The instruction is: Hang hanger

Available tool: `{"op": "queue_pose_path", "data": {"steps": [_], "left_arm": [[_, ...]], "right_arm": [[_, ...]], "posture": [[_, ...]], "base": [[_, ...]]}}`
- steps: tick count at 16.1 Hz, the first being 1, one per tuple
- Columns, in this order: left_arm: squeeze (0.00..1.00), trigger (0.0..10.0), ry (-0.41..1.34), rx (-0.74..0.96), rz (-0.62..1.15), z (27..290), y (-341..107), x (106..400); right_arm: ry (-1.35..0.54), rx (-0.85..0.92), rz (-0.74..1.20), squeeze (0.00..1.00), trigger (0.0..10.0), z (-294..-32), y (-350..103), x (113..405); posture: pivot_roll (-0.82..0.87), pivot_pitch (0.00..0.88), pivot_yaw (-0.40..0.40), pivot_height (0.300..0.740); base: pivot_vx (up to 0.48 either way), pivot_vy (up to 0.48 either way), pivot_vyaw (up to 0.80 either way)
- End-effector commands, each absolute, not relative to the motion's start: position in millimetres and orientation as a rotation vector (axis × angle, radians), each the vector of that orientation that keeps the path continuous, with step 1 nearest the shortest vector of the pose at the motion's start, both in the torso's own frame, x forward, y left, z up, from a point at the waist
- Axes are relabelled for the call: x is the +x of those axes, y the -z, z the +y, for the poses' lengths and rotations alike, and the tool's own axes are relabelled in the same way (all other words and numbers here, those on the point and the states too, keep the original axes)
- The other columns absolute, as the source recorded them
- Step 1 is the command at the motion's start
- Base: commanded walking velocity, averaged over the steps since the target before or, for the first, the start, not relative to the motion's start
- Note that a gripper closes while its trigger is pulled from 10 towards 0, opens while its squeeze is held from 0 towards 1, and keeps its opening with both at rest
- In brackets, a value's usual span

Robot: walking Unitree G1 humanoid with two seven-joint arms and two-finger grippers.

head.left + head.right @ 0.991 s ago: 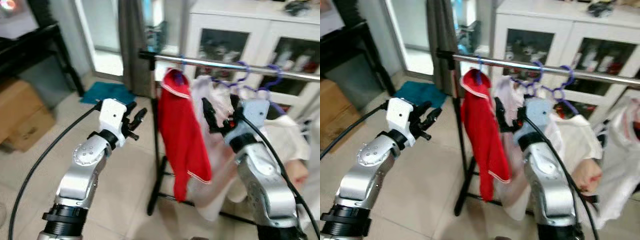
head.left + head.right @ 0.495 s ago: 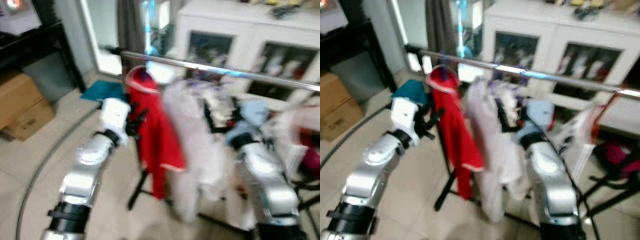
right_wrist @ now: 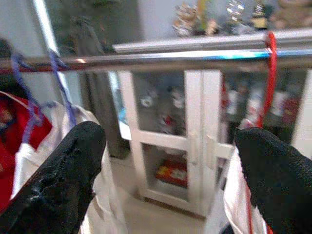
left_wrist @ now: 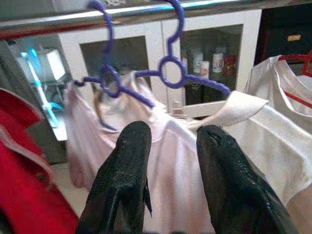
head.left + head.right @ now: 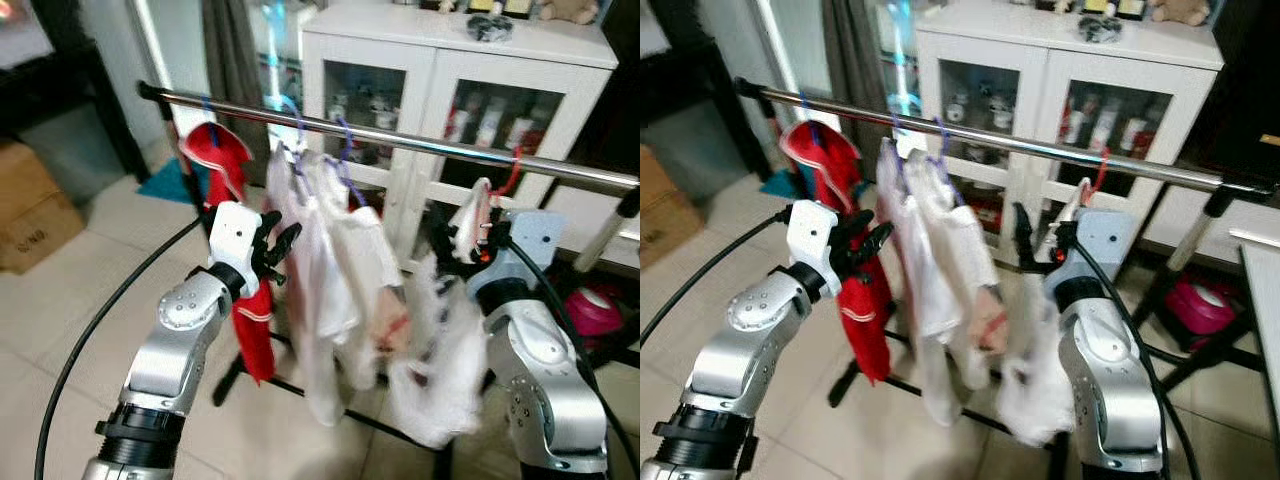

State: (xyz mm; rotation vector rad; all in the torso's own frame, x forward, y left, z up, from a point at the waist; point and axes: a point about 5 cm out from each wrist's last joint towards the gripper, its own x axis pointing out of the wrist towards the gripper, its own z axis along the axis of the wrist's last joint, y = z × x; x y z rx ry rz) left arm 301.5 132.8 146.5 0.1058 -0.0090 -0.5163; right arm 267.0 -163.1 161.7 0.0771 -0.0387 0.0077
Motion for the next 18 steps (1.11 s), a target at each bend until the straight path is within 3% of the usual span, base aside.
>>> {"op": "queue_pose_path", "data": {"steps": [1,4,5,8,10,14,18], "left_arm": [[0.00,10.0,0.519,0.122,-0.013,138,-150,303],[0.00,10.0,0.613,0.129,0.004,134,-148,301],[0.00,10.0,0.680,0.136,0.020,130,-147,299],[0.00,10.0,0.853,0.147,0.090,128,-144,289],[0.00,10.0,0.917,0.135,0.112,128,-142,283],[0.00,10.0,0.963,0.134,0.127,128,-140,278],[0.00,10.0,0.972,0.141,0.133,129,-139,277]], "right_arm": [[0.036,0.059,-0.009,1.00,10.0,-167,-162,274],[0.075,0.005,0.031,0.97,10.0,-173,-166,285],[0.098,-0.009,0.051,0.87,10.0,-176,-167,291],[0.214,0.004,0.125,0.45,10.0,-194,-167,305],[0.259,-0.021,0.148,0.00,10.0,-204,-169,312],[0.282,-0.043,0.146,0.00,10.0,-217,-180,315],[0.155,-0.120,0.166,0.00,10.0,-226,-185,306]], "posture": [[-0.15,0.000,0.033,0.740],[-0.16,0.000,0.038,0.740],[-0.16,0.000,0.038,0.740],[-0.15,0.000,0.027,0.740],[-0.15,0.000,0.024,0.740],[-0.15,0.000,0.018,0.740],[-0.16,0.000,0.025,0.740]], "base": [[0.000,0.000,0.00],[0.000,0.000,0.00],[0.000,0.000,0.00],[0.000,0.000,0.00],[0.000,0.000,0.00],[0.000,0.000,0.00],[0.000,0.000,0.00]]}}
